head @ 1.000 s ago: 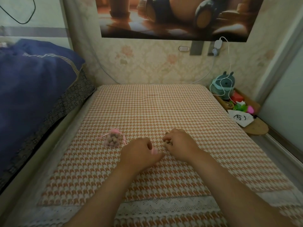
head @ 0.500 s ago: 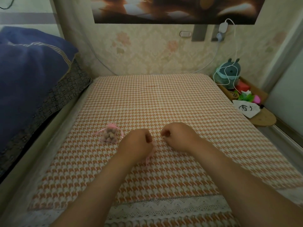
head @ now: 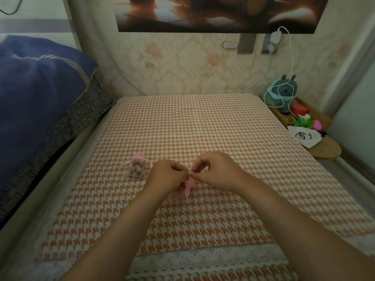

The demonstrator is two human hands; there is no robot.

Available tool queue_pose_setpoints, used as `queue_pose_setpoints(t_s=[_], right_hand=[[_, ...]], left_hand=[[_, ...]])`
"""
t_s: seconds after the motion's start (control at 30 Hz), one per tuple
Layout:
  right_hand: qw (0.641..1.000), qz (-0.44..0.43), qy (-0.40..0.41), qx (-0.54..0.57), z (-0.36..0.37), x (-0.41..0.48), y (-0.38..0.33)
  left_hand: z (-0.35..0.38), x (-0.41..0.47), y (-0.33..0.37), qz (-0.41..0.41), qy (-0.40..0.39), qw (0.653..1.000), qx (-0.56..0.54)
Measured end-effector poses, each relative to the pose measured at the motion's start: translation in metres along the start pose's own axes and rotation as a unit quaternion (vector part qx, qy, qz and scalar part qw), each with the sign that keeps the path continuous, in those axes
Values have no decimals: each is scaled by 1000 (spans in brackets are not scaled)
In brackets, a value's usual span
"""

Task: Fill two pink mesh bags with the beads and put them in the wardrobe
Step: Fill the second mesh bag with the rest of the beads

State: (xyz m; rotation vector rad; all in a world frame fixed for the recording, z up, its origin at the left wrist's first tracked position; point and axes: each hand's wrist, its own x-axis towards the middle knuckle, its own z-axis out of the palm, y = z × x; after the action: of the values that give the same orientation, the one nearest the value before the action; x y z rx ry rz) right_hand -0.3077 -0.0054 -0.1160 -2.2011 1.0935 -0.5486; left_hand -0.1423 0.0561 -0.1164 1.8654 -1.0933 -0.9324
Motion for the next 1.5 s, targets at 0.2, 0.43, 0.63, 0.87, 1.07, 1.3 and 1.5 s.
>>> queue_pose_setpoints(t_s=[0.2,0.43,0.63,0.87,1.07,1.3,1.5], right_hand=[[998,-11,-32,-52,-1,2,-4],[999,30,-20,17,2,3,0],[996,78,-28,44,12,1,7],[967,171,-92,166,7,2,-10],[972,136,-60,184,0,-1,-15],[994,100,49,-3,-29,6,8],[981,91,-117,-124,-32,-2,18]], left_hand=[[-1,-2,5,11,20,1000,8],[-3,2,4,70,-18,997,21],[-23,7,-14,144,-161,933,287],[-11,19,-26,208,-125,940,240],[-3,17,-25,231,-128,944,195],[-3,18,-25,223,-87,944,227],[-3,19,-21,225,-106,946,210]])
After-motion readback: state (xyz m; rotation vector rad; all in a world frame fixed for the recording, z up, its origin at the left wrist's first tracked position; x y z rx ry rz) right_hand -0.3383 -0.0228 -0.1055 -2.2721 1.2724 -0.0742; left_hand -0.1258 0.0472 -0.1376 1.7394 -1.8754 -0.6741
